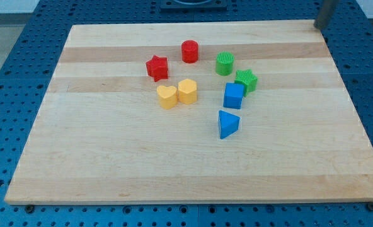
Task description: Place your hand above the red circle
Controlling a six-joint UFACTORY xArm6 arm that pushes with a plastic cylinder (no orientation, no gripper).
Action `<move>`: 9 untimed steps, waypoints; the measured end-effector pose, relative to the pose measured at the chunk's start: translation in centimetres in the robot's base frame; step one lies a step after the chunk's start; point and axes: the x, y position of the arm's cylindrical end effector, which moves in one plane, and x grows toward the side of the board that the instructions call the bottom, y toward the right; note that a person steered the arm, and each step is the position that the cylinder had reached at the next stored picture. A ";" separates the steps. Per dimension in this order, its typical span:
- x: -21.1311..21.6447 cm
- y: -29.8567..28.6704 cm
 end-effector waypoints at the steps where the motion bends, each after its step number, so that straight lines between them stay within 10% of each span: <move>1: 0.1 -4.4; 9: 3.8 -27.8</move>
